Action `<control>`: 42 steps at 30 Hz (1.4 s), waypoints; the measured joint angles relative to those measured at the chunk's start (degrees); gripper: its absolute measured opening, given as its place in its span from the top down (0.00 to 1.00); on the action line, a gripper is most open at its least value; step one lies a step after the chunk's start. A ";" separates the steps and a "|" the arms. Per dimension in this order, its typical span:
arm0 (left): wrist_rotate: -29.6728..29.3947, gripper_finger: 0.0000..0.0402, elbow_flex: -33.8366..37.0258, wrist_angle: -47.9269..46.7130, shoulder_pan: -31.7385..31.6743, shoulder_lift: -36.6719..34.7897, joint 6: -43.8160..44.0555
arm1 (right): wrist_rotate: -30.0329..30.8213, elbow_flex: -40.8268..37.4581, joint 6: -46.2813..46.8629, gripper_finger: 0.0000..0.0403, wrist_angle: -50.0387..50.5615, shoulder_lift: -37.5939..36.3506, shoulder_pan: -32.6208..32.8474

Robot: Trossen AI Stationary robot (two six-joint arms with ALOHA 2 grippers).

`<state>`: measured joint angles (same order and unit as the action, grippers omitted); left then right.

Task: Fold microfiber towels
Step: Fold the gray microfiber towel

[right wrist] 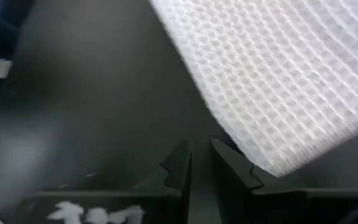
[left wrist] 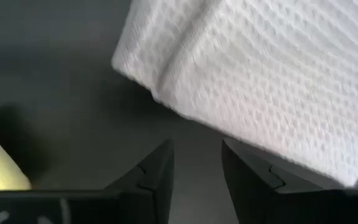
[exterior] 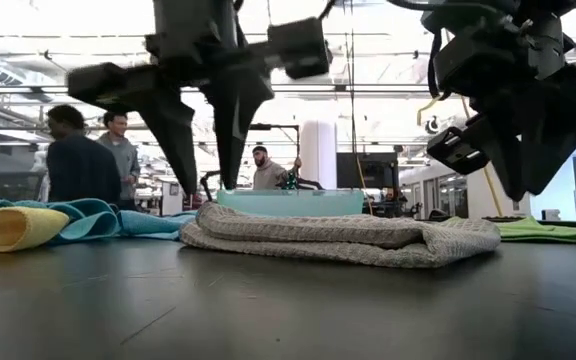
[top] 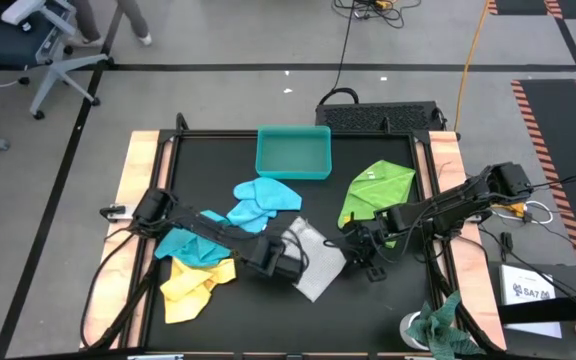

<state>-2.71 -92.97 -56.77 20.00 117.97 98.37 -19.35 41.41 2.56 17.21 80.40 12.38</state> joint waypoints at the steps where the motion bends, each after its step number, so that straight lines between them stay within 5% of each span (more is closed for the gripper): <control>1: -1.02 0.66 0.00 0.09 0.51 0.00 1.26 | 0.46 0.00 0.19 0.88 0.51 0.00 -0.02; 5: -6.92 0.66 0.00 0.48 1.92 0.00 1.36 | 1.50 0.00 -0.47 0.88 1.48 0.00 -0.09; 12: -16.78 0.73 -0.02 9.16 3.87 0.00 -28.50 | 1.30 0.00 0.00 0.88 1.54 0.00 -0.40; 19: -13.72 0.83 -0.04 15.08 2.76 0.00 -52.86 | 1.29 0.00 4.23 0.88 1.56 0.00 -1.86; 25: -8.71 0.87 -0.04 12.14 1.57 0.00 -63.51 | 1.27 0.00 6.50 0.85 0.64 0.00 -2.58; 34: -11.23 0.77 -0.04 11.58 1.89 0.00 -92.76 | 0.27 0.02 23.23 0.68 0.64 0.00 -5.28; 42: -12.54 0.63 1.10 10.82 1.80 0.04 -100.26 | 0.04 0.02 33.08 0.57 -3.80 0.00 -5.70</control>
<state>-15.25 -91.87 -45.95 21.80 118.02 -1.89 -19.31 41.43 35.64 13.40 80.40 6.68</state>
